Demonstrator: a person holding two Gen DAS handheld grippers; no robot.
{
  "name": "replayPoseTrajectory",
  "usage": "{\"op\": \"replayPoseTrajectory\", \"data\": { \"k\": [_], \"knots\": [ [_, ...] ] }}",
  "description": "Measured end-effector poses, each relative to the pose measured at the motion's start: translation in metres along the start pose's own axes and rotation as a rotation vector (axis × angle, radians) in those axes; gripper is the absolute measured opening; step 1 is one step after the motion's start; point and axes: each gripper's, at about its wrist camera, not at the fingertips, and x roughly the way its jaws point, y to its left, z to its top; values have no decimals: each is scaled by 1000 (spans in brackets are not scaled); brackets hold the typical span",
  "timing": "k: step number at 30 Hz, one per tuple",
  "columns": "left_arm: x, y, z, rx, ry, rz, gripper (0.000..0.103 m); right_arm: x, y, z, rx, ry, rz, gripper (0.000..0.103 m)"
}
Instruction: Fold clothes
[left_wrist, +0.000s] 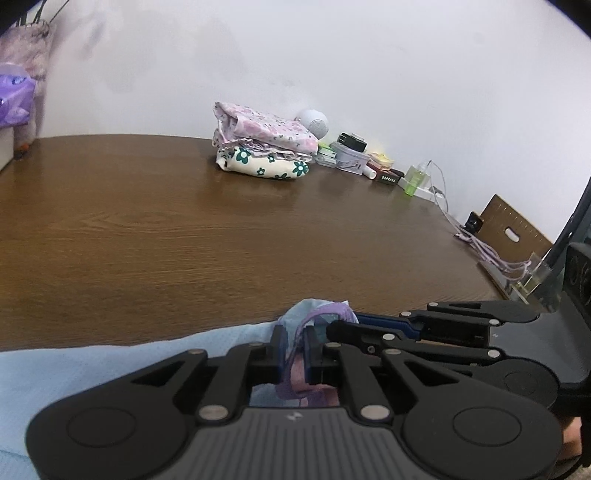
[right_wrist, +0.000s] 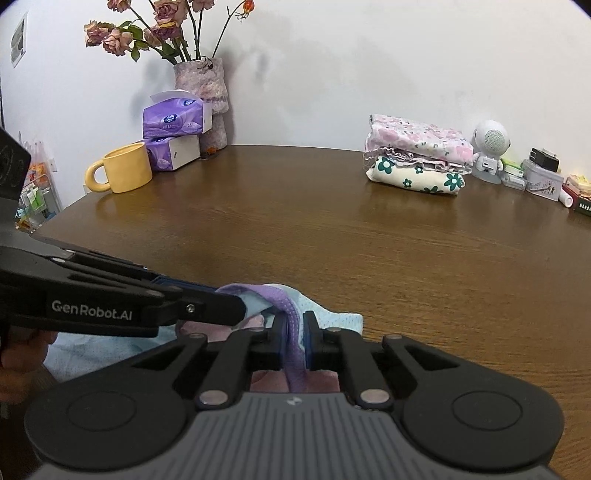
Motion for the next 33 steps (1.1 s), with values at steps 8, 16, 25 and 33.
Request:
{"op": "replayPoseTrajectory", "data": {
  "k": [8, 16, 25, 33],
  "knots": [
    [-2, -3, -2, 21, -4, 13, 8, -1, 1, -1, 6, 11, -8, 9],
    [-15, -11, 7, 91, -30, 39, 31, -1, 2, 0, 13, 29, -6, 9],
    [-33, -5, 28, 202, -24, 47, 25, 1, 0, -1, 16, 47, -6, 9],
    [-17, -3, 32, 272, 28, 40, 18, 2, 1, -2, 22, 56, -12, 9]
  ]
}}
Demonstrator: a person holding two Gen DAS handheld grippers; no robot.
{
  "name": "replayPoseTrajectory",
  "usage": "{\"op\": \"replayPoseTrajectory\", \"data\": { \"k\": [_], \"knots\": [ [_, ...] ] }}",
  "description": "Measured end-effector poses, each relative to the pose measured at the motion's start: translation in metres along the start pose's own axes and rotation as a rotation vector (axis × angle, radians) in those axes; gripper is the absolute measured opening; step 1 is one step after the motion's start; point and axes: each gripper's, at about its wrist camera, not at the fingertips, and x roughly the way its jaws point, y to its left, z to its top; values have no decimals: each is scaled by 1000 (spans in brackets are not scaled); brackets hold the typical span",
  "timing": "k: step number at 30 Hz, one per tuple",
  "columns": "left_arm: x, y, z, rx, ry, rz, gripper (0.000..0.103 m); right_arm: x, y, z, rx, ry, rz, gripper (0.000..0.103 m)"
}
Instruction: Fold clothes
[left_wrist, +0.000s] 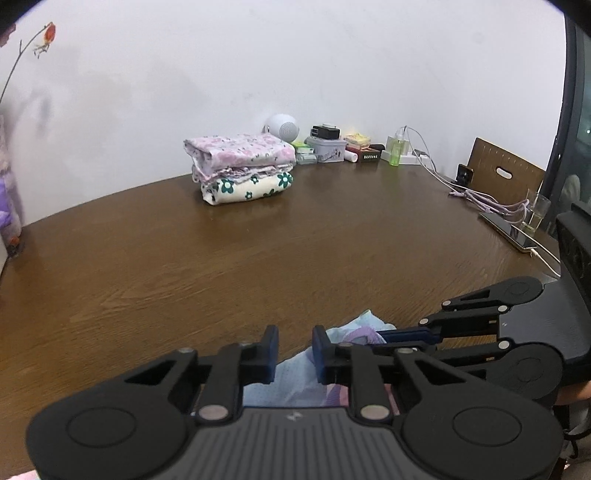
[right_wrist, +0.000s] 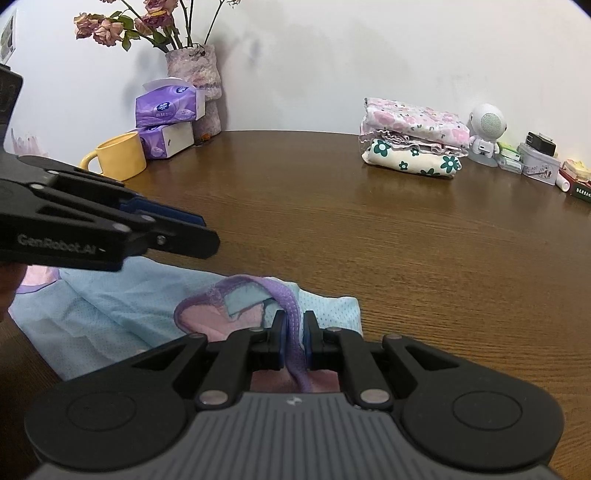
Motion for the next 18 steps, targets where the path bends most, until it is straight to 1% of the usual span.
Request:
{"op": "replayPoseTrajectory", "data": {
  "k": [5, 9, 14, 18],
  "knots": [
    [5, 0, -1, -4, 13, -1, 18, 1, -2, 1, 7, 6, 3, 9],
    [10, -1, 2, 7, 26, 1, 18, 2, -5, 3, 71, 30, 35, 10],
    [17, -4, 6, 37, 71, -51, 18, 3, -2, 2, 131, 36, 4, 11],
    [21, -5, 14, 109, 129, -75, 18, 1, 0, 1, 176, 29, -27, 11]
  ]
}}
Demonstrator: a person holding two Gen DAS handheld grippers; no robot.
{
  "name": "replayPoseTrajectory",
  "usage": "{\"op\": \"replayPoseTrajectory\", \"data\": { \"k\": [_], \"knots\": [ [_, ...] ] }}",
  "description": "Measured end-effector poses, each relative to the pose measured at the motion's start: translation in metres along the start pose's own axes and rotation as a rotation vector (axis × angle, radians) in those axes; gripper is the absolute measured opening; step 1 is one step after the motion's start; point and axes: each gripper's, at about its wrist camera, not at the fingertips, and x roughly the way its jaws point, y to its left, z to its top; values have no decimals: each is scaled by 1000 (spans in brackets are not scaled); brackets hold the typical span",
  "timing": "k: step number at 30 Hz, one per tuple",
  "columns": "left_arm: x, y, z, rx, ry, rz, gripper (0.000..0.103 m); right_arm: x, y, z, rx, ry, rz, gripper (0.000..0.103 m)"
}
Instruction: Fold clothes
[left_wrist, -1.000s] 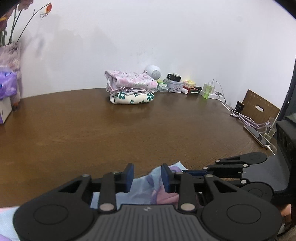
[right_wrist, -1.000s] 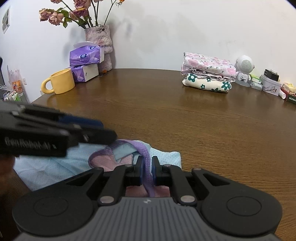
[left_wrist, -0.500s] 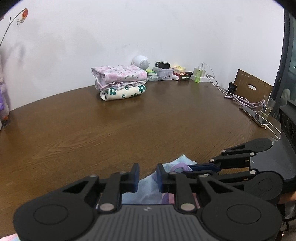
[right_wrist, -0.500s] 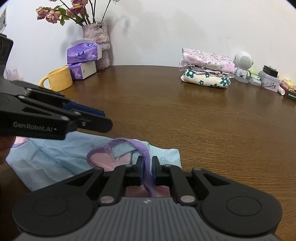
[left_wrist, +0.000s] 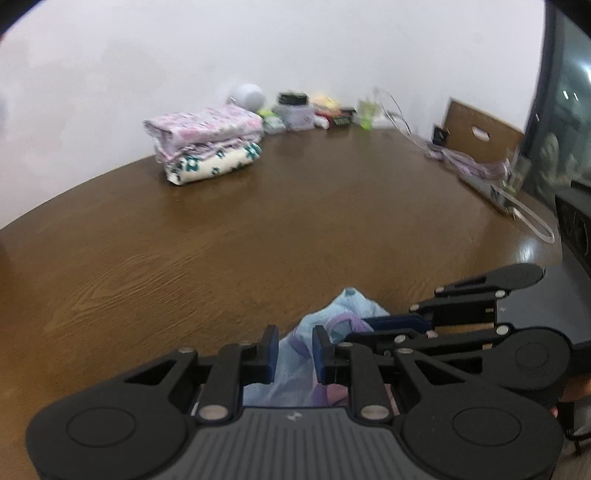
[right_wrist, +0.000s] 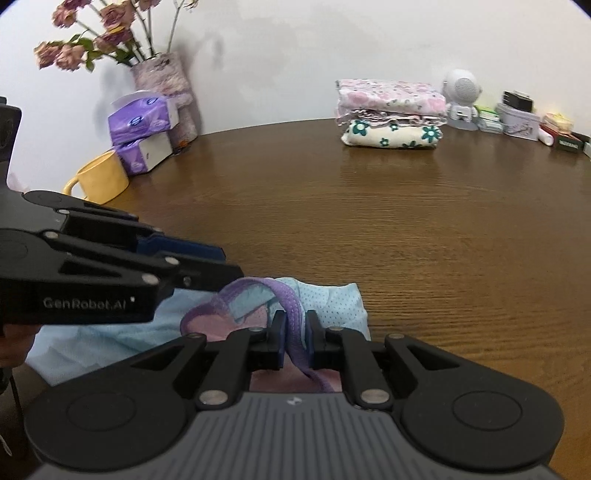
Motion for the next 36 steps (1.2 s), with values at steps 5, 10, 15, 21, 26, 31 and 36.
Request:
{"op": "replayPoseTrajectory", "data": {
  "k": [5, 10, 15, 21, 26, 31, 36],
  "knots": [
    [6, 1, 9, 146, 52, -10, 18, -4, 3, -4, 48, -29, -27, 11],
    [24, 5, 14, 223, 69, -40, 11, -6, 7, -7, 59, -48, -58, 11],
    [39, 9, 11, 271, 66, -133, 8, -7, 12, -7, 62, -52, -94, 11],
    [43, 10, 5, 300, 46, -188, 7, -6, 19, -3, 75, -60, -143, 11],
    [41, 11, 2, 307, 25, -205, 7, -1, 25, 6, 105, -48, -181, 11],
    [42, 12, 2, 299, 15, -224, 7, 1, 25, 10, 131, -35, -207, 14],
    [46, 10, 3, 310, 15, -225, 7, 0, 23, 8, 133, -35, -214, 14]
  ]
}}
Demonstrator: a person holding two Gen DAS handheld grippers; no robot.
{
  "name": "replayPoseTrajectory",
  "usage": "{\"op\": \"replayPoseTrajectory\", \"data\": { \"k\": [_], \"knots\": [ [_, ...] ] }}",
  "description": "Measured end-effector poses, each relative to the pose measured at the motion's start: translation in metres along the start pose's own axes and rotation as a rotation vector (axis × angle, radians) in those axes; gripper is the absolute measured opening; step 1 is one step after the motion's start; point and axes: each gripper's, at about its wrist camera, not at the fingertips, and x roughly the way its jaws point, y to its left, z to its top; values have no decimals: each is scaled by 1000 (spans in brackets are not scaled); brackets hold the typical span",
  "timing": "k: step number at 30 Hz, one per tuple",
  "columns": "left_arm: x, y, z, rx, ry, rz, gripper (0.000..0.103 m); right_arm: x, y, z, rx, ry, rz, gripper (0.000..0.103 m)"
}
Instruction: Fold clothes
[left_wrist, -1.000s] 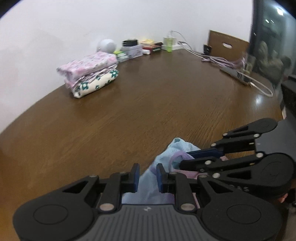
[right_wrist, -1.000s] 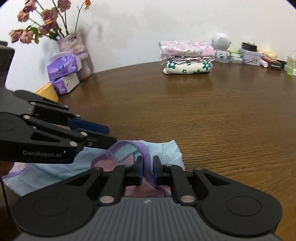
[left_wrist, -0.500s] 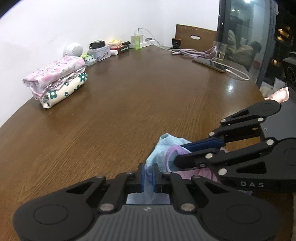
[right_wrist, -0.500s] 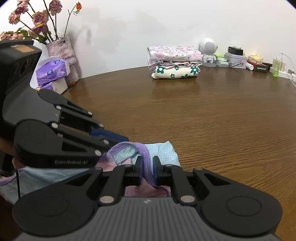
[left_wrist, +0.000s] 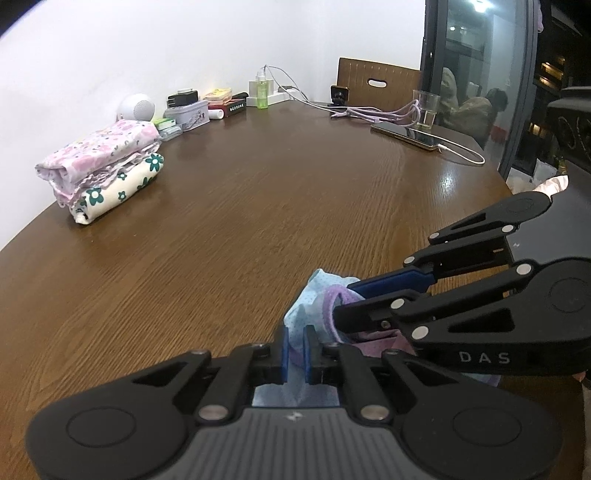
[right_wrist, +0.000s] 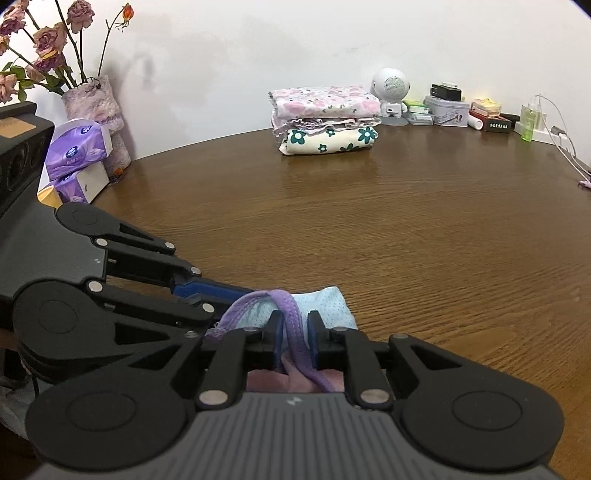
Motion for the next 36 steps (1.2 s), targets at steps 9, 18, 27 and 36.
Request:
{"op": "replayPoseTrajectory", "data": {
  "k": [9, 18, 27, 36],
  "knots": [
    [1, -1, -1, 9, -16, -3, 7, -3, -1, 0, -21, -16, 30, 14],
    [6, -2, -3, 32, -39, -21, 3, -11, -4, 6, -23, -45, 64, 11],
    [7, 8, -1, -39, -48, -193, 3, -12, -6, 9, -20, -64, 77, 10],
    [10, 21, -6, -126, -15, -187, 6, -3, -7, 9, -3, -58, 100, 10]
  ]
}}
